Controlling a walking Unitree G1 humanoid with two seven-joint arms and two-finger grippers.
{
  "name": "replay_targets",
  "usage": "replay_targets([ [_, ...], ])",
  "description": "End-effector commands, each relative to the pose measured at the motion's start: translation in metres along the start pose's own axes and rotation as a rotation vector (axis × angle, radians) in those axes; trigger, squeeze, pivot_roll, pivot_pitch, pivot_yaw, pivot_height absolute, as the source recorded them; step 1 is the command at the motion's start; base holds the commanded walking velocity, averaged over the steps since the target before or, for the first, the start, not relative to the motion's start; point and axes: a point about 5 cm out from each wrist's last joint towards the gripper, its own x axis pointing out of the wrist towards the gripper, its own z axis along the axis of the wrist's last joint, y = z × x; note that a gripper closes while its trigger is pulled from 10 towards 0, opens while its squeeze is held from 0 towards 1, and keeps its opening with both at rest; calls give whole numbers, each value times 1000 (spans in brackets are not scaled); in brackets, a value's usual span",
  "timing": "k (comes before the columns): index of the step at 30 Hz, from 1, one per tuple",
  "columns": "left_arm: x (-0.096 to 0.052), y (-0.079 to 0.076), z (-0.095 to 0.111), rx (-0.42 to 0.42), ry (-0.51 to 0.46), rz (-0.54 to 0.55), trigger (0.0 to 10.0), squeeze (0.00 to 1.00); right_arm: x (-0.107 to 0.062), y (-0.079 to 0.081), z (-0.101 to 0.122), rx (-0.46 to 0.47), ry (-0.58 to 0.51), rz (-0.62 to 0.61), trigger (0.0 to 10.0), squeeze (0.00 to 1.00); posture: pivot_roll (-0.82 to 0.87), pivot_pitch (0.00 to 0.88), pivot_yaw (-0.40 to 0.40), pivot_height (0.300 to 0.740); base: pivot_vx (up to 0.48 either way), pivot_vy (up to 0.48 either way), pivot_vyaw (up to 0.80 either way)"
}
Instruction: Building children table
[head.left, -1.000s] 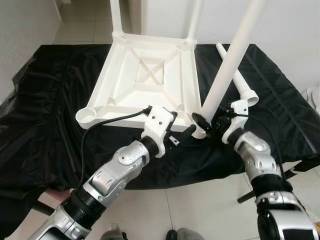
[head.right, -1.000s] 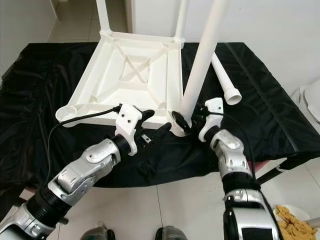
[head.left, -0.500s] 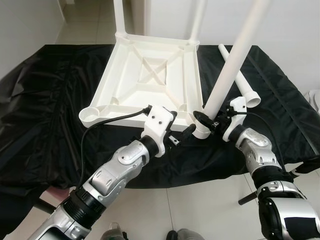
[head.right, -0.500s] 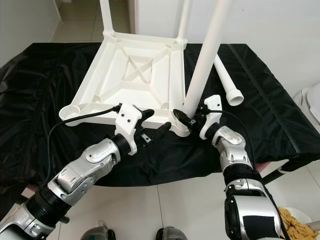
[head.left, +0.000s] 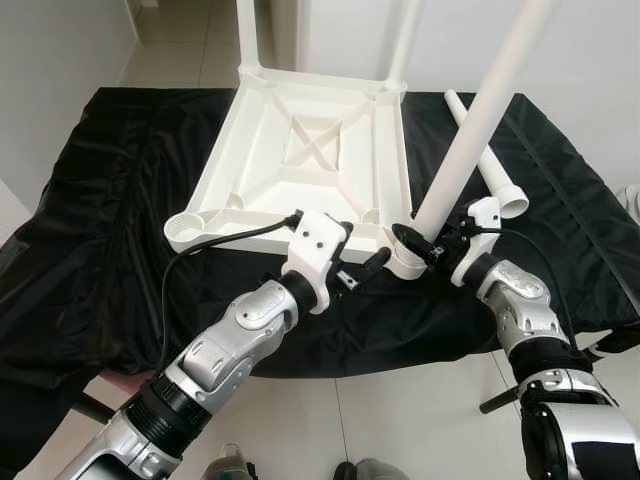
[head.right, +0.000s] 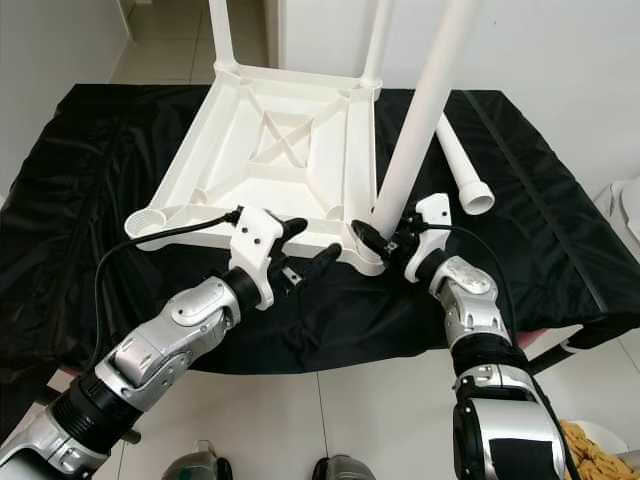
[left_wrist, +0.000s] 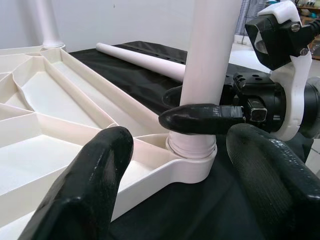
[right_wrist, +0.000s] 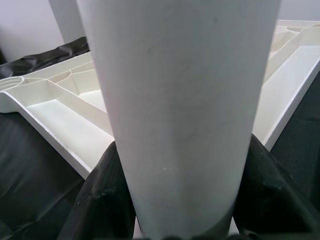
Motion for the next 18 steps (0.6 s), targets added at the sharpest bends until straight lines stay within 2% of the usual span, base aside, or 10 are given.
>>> replay_targets([
  [1,-2,-15,0,14,2,-283,10000,0,-4,4,-6,35,2,-23,10000,0,-16,24,-23,740,0,0,0],
  [6,-2,-16,-1,12,3,-284,10000,0,-3,9,-4,38,-16,-57,10000,0,-17,29,-25,740,0,0,0],
  [11,-3,-17,-2,4,5,-283,10000,0,0,26,-5,74,-28,-134,10000,0,-22,38,-24,740,0,0,0],
  [18,-3,-18,-2,0,7,-285,10000,0,1,33,-2,97,-45,-237,10000,0,-22,43,-24,740,0,0,0],
])
